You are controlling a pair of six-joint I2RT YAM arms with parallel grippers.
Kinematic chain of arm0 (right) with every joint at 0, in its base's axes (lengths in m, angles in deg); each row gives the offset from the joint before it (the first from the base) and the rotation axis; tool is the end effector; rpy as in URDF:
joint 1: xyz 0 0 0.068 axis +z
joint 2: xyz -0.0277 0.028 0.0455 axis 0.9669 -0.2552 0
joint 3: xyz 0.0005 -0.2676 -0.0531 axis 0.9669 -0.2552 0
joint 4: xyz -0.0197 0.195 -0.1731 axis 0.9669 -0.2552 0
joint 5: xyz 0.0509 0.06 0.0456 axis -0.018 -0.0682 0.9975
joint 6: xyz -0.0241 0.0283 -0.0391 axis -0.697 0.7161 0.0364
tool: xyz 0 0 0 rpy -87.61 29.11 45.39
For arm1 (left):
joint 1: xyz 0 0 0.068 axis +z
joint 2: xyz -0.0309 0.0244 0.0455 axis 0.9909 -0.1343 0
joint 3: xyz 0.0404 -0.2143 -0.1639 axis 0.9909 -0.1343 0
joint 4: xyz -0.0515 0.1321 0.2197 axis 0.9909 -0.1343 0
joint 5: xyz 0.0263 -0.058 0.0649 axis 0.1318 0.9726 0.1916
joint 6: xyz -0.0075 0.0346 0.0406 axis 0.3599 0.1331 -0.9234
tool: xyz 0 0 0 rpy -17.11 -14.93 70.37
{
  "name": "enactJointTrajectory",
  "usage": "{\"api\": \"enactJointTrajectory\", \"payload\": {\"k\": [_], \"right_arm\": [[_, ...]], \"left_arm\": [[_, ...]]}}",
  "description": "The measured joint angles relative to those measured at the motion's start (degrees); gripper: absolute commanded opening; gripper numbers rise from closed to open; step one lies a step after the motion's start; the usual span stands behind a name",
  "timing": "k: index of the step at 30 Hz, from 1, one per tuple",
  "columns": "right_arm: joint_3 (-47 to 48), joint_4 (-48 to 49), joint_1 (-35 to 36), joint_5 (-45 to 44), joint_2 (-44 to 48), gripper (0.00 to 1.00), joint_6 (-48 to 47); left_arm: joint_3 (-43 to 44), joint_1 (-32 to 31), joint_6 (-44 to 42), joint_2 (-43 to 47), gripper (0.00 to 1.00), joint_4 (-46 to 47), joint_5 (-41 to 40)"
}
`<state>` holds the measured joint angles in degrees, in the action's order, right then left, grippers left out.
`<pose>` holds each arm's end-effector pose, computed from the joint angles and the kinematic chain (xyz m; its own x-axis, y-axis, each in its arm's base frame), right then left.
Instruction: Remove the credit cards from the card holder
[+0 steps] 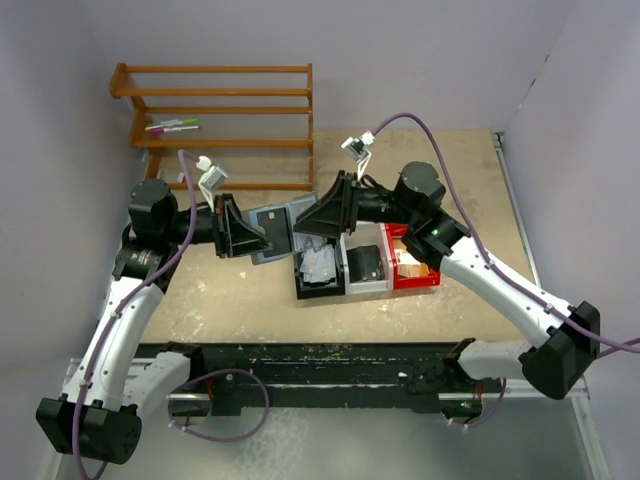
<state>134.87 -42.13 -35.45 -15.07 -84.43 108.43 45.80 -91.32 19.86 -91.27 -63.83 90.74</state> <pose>0.2070 0.2044 0.4183 -0.6596 0.1802 -0.7297 -0.7452 -0.0303 0.6662 0.1815 -0.0629 0.3775 -0.6382 -0.0741 -0.7663 0.7507 0.1607 -0.6408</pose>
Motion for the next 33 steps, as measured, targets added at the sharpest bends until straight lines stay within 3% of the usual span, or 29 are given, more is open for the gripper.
{"api": "enactJointTrajectory", "payload": {"k": [14, 23, 27, 33], "right_arm": [[-1.7, 3.4, 0.4, 1.4, -1.0, 0.46, 0.3], [-3.5, 9.7, 2.5, 2.8, -3.7, 0.28, 3.6], [-3.9, 13.1, 2.7, 3.8, -4.8, 0.13, 5.5], [-5.8, 18.4, 2.8, 4.9, -5.5, 0.02, 9.0]], "left_arm": [[0.0, 0.0, 7.4, 0.1, 0.02, 7.9, 3.3], [0.0, 0.0, 9.4, 0.1, 0.02, 10.2, 3.8], [0.0, 0.0, 9.3, 0.1, 0.03, 10.4, 4.1], [0.0, 0.0, 9.4, 0.8, 0.12, 10.6, 5.4]]}}
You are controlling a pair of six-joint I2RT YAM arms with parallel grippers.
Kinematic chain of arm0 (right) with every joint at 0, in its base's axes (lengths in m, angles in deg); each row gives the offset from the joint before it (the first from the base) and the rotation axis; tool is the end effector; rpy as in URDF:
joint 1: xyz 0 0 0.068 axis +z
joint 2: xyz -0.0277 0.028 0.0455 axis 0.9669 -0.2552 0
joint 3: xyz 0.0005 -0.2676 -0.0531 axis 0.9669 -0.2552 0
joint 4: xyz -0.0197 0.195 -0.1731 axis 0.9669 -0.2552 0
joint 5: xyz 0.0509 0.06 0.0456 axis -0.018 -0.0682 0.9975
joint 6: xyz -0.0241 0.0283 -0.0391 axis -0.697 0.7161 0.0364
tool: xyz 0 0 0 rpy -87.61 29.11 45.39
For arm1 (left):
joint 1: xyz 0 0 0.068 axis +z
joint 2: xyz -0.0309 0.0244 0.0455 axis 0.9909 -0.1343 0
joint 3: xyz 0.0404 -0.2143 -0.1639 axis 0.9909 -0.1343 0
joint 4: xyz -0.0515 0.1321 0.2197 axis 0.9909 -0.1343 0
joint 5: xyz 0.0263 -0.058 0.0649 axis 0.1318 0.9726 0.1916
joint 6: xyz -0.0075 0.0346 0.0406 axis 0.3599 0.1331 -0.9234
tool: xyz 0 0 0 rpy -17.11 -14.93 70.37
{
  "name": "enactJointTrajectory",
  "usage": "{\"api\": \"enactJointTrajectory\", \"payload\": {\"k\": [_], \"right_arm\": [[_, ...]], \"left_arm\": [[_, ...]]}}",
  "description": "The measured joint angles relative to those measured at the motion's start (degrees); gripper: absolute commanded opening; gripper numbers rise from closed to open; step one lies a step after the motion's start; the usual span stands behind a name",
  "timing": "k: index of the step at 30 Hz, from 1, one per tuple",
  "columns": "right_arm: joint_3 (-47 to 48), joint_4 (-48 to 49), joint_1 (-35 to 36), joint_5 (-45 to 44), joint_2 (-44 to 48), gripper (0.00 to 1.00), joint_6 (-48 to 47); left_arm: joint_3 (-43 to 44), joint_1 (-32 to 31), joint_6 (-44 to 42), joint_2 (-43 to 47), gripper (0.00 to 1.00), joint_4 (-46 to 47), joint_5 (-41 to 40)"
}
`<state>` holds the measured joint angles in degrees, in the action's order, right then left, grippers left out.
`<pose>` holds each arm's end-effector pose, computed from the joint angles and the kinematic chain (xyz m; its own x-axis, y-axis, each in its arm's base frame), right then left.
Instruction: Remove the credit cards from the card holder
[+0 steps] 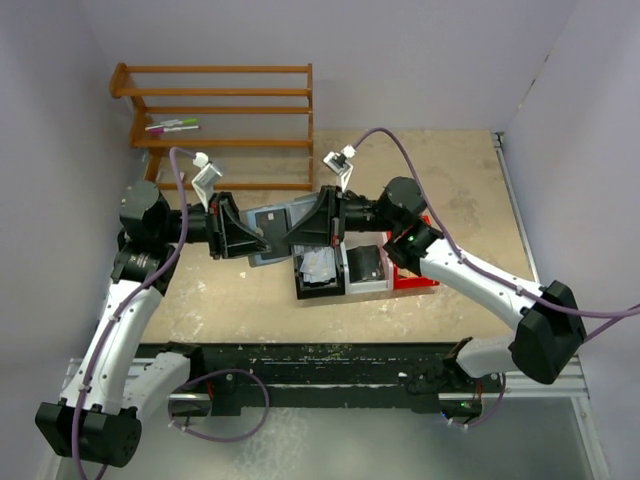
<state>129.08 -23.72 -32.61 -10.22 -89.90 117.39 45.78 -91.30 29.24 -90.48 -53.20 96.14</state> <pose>0.2100 0.2296 0.3863 -0.7153 0.1182 -0.6888 -0.6970 -0.1927 0.6907 0.1752 -0.0628 0.3953 -0.6186 -0.0601 -0.7834 0.7816 0.0551 -0.6214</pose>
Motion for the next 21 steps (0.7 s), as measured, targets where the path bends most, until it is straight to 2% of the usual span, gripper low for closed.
{"api": "enactJointTrajectory", "payload": {"k": [4, 6, 10, 12, 21], "right_arm": [[-1.4, 3.7, 0.2, 0.4, 0.0, 0.0, 2.2], [-1.8, 4.9, 0.2, 0.5, 0.0, 0.0, 3.0], [-3.7, 8.3, 0.5, 0.5, 0.5, 0.19, 5.1], [-4.7, 9.7, 0.5, 0.7, 0.9, 0.22, 6.1], [-5.5, 15.7, 0.5, 0.7, 1.3, 0.05, 9.9]], "left_arm": [[-0.5, 0.0, 2.1, 0.5, 0.15, 1.9, 1.5], [-1.2, 0.0, 4.0, 0.8, 0.12, 4.0, 1.9], [-2.2, 0.0, 7.5, 1.3, 0.06, 8.1, 2.8], [-2.4, 0.0, 8.6, 1.5, 0.05, 9.1, 3.2], [-2.4, 0.0, 10.5, 2.4, 0.03, 12.2, 4.2]]}}
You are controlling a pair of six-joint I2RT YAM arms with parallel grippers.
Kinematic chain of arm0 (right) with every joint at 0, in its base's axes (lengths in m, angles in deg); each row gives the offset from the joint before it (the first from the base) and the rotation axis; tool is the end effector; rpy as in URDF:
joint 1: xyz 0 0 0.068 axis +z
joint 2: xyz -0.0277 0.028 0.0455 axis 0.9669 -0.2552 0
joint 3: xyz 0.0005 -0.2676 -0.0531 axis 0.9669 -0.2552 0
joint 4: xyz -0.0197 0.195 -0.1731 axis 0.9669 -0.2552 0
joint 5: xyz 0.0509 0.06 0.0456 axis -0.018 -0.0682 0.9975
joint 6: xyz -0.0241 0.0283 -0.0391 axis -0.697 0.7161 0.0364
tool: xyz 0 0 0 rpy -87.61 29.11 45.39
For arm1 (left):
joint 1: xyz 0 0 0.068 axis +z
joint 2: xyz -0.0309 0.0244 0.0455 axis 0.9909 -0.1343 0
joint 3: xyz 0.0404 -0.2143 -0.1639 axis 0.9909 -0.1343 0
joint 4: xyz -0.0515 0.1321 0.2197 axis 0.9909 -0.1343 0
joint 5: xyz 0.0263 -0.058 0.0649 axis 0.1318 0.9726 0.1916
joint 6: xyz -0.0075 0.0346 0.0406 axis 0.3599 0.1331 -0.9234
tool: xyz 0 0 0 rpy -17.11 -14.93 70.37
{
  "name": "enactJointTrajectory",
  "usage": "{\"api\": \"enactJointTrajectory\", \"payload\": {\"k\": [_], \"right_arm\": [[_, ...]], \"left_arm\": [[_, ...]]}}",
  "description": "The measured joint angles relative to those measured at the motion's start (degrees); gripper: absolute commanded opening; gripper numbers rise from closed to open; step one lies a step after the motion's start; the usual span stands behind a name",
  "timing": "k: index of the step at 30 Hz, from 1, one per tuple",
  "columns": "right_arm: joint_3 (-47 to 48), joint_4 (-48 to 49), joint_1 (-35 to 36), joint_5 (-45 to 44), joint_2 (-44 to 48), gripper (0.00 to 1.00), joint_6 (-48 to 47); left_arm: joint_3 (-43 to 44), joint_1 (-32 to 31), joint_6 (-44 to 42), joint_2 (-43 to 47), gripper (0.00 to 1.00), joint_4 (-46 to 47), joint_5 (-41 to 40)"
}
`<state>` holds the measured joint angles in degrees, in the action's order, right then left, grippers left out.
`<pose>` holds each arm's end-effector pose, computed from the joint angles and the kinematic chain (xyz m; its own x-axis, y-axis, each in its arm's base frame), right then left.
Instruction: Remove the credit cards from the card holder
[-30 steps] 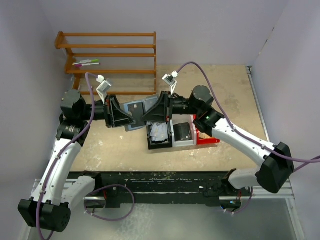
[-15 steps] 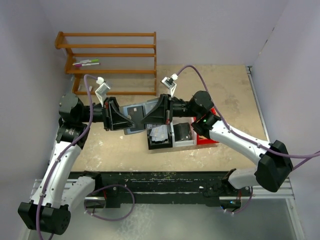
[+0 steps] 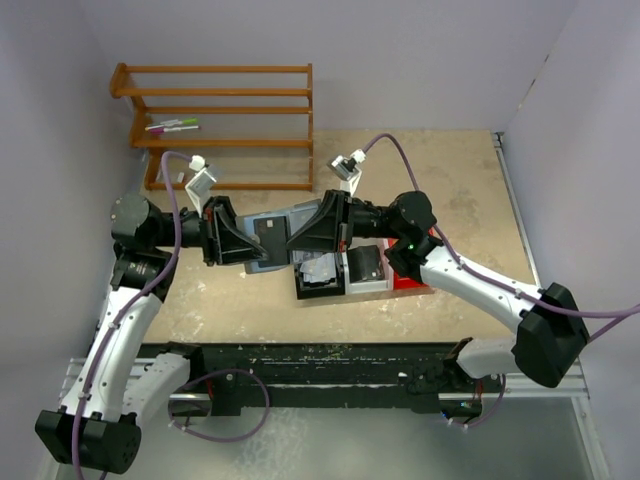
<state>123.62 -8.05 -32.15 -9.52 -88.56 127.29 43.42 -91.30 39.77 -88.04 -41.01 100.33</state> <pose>0.1958 0.2201 0.3846 -0.7339 0.1501 -0.6625 -0.6701 -0.3202 0.6697 0.1612 -0.0611 0.4053 -0.5988 -0.0362 -0.8001 0.8009 -0.0246 -0.5983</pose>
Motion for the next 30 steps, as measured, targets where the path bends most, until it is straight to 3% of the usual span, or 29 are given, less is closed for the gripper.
{"api": "enactJointTrajectory", "payload": {"k": [2, 12, 18, 26, 30], "right_arm": [[0.0, 1.0, 0.0, 0.0, 0.0, 0.0, 0.7], [-0.2, 2.4, -0.1, -0.3, 0.0, 0.0, 2.0], [-2.9, 2.5, -1.9, -0.4, 1.7, 0.0, 2.2], [-4.0, 0.5, -3.8, -0.8, 4.3, 0.0, 1.1], [-4.0, 0.6, -3.7, -0.9, 4.0, 0.21, 1.4]], "left_arm": [[0.0, 0.0, 0.4, 0.1, 0.03, 0.5, 0.3], [0.0, 0.0, 1.4, 0.4, 0.07, 2.0, 0.5], [0.0, 0.0, 1.4, 0.3, 0.15, 1.9, 0.5], [0.0, 0.0, 1.4, 0.3, 0.01, 2.0, 0.5], [0.0, 0.0, 1.4, 0.3, 0.0, 2.0, 0.5]]}}
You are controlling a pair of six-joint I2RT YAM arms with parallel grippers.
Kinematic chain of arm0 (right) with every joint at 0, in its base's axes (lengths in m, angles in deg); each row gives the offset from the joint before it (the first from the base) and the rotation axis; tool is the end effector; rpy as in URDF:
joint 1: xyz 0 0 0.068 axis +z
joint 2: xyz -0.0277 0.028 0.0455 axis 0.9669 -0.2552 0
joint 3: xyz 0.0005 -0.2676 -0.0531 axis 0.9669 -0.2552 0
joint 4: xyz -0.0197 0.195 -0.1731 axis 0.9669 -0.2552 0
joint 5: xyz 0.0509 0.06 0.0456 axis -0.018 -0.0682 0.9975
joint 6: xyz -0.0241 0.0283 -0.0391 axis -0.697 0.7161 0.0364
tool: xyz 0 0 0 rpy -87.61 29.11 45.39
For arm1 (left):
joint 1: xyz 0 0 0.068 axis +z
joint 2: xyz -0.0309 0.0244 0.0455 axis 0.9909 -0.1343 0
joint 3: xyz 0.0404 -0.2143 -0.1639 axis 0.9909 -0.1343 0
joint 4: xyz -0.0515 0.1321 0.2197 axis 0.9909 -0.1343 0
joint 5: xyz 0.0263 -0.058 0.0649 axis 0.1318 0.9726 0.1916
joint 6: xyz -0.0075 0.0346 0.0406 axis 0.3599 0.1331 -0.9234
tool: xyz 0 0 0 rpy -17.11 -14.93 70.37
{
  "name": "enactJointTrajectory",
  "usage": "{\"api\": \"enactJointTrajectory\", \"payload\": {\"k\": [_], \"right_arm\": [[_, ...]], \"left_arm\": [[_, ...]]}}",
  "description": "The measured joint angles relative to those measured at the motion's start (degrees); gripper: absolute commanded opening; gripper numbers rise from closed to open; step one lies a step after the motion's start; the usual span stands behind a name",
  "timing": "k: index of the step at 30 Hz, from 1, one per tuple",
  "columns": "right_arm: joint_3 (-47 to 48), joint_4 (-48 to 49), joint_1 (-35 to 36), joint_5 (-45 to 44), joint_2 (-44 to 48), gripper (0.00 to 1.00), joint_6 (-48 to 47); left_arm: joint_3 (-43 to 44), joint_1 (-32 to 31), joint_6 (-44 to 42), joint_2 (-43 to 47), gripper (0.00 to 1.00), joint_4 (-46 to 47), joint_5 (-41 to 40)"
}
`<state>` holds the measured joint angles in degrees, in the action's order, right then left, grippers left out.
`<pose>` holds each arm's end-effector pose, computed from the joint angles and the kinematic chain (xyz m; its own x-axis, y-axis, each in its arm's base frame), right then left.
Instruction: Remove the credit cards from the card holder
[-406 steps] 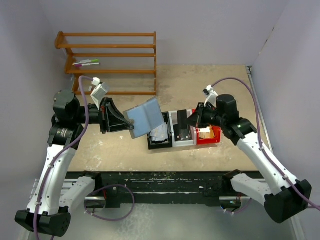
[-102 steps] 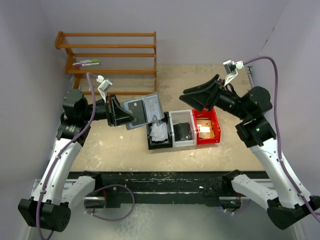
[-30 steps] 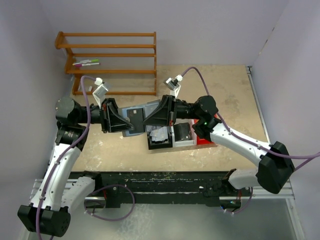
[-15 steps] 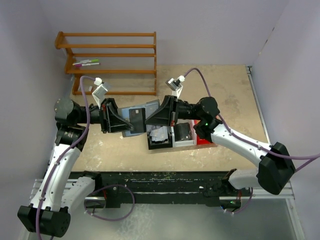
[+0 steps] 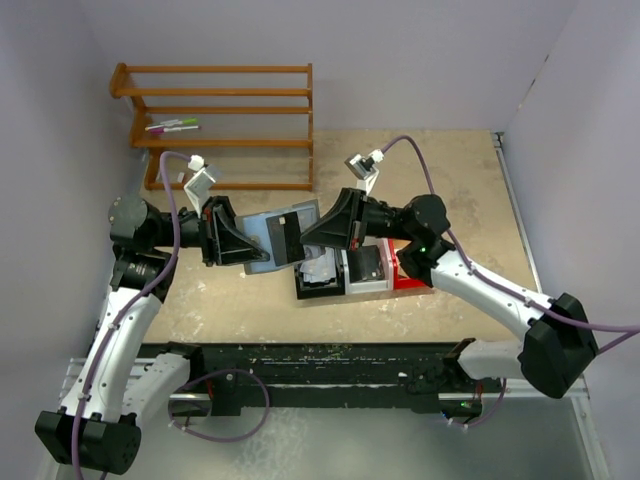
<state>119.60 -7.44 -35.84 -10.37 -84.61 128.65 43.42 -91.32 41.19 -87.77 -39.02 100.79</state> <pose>0.1961 0.1956 0.3805 -0.7348 0.2075 -0.6458 -0.6771 -0.2806 0.6803 0.1587 -0.0608 0.4086 -0.5874 -0.0339 -0.8086 0.8092 -0.0342 -0.5865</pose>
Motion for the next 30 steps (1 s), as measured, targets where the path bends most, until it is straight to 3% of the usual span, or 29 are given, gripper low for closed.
{"api": "enactJointTrajectory", "payload": {"k": [4, 9, 11, 14, 20, 23, 27, 30], "right_arm": [[0.0, 1.9, 0.6, 0.0, -0.9, 0.28, 0.6], [0.1, 4.5, 1.6, 0.0, -2.4, 0.27, 1.7], [0.1, 5.1, 1.8, 0.0, -2.8, 0.21, 1.9], [0.1, 6.5, 1.8, 0.0, -3.0, 0.02, 2.6], [-0.1, 6.8, 1.0, 0.4, -3.0, 0.0, 3.9], [-2.3, 6.6, -1.4, 0.9, -1.1, 0.0, 4.3], [-7.3, 4.6, -9.7, 3.3, 5.1, 0.0, 5.0], [-8.4, -3.6, -15.7, 4.5, 10.8, 0.0, 1.7]], "left_arm": [[0.0, 0.0, 0.0, -0.1, 0.0, 0.0, 0.0], [0.0, 0.0, 0.0, -0.8, 0.0, 0.0, -0.2], [0.0, 0.0, 0.0, -1.0, 0.0, 0.0, -0.3], [0.0, 0.0, 0.0, -1.2, 0.0, 0.0, -0.3], [0.3, 0.0, 0.0, -1.3, 0.0, 0.2, -0.3], [0.5, 0.0, -0.5, -1.3, 0.0, -0.3, -0.3], [1.7, 0.0, -2.8, -1.3, 0.0, -3.8, -0.4], [3.2, 0.0, -5.9, -1.3, 0.0, -7.3, -0.5]]}}
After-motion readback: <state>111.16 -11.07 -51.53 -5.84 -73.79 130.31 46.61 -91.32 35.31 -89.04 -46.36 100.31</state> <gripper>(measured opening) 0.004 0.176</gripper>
